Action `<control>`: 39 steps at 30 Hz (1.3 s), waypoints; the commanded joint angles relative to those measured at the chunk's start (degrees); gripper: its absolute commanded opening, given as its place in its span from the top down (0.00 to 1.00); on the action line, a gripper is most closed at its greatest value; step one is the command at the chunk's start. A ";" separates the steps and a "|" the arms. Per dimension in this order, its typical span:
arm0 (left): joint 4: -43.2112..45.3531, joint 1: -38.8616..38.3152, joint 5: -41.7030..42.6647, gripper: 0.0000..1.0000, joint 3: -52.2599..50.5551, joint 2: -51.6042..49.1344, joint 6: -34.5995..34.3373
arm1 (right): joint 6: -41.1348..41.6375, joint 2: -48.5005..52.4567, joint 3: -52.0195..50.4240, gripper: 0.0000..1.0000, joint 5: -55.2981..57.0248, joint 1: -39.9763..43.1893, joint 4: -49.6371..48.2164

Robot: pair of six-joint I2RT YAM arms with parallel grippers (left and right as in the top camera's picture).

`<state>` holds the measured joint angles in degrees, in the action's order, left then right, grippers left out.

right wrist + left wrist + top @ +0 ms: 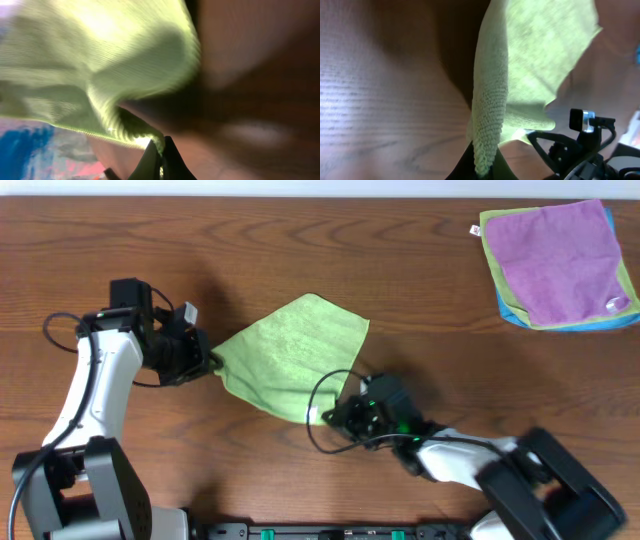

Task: Fold the cloth
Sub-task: 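Lift the cloth with both grippers and stretch it taut between them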

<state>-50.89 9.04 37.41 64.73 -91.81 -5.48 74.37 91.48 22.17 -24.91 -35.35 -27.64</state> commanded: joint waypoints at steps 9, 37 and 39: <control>23.41 -0.92 11.69 0.94 2.51 1.22 -14.80 | -20.87 -7.98 16.83 0.99 -3.39 18.67 16.20; 60.57 -5.33 10.69 0.94 21.14 -15.34 -39.08 | -44.98 15.30 71.65 0.99 0.68 30.32 44.19; 59.71 -5.31 12.63 0.94 22.10 -15.32 -38.64 | -46.71 15.30 73.53 0.99 0.22 30.91 47.58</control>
<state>9.37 2.85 49.08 84.51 -106.45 -44.62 30.87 106.45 93.43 -27.03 -6.98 17.82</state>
